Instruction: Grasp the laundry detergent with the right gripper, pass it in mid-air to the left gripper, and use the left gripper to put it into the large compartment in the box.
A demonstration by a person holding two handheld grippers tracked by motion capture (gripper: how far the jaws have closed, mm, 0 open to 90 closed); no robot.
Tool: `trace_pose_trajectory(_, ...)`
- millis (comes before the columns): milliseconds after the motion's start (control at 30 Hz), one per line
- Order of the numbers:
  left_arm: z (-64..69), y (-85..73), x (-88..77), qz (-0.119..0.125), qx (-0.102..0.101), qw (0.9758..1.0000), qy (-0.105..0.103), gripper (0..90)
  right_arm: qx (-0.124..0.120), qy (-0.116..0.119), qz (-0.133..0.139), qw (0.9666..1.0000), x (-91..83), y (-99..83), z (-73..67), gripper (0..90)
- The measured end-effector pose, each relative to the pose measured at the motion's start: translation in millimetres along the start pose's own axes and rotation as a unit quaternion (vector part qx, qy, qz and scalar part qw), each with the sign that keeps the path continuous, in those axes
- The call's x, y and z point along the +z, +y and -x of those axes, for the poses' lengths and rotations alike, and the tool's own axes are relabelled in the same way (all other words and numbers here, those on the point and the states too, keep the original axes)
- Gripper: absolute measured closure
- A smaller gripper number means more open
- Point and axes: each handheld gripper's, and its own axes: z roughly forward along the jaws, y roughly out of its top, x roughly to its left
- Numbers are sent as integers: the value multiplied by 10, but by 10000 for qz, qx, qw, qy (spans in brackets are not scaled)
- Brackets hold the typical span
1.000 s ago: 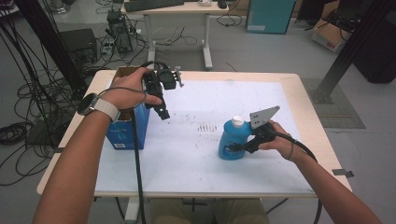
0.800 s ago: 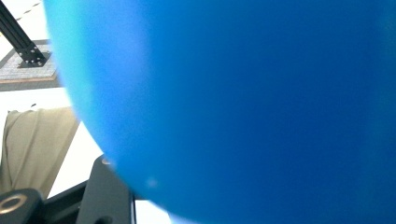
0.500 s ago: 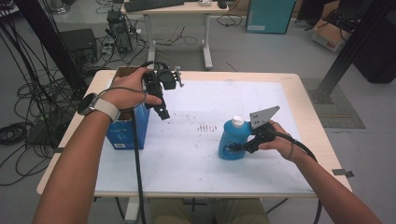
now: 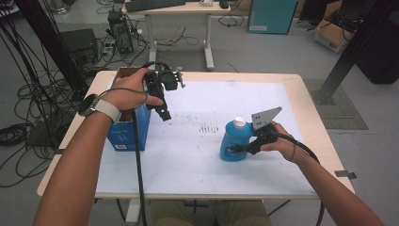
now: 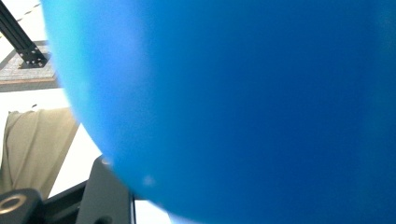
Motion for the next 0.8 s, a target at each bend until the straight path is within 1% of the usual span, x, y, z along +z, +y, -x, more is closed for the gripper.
trace_pose_trajectory(133,2,3,5,16,-4,10000,27,115,2,11,3,10000,1,0,0,432)
trace_pose_trajectory(167,-10,7,-2,-50,88,9999,34,116,1,11,2,10000,1,0,1,432)
trace_pose_trajectory(200,-2,8,4,16,16,10000,20,116,1,11,1,10000,1,0,1,432)
trace_pose_trajectory(233,-1,8,6,8,5,10000,7,116,2,11,1,10000,1,0,1,432)
trace_pose_trajectory(700,-3,7,7,2,4,10000,-6,116,3,9,2,10000,1,0,1,431)
trace_pose_trajectory(733,-4,7,5,-3,9,10000,-8,116,3,11,3,10000,1,0,1,432)
trace_pose_trajectory(767,-8,8,5,10,48,10000,43,116,7,12,4,10000,1,0,1,431)
trace_pose_trajectory(800,-15,10,-2,-48,107,9999,40,116,7,11,3,10000,1,0,1,431)
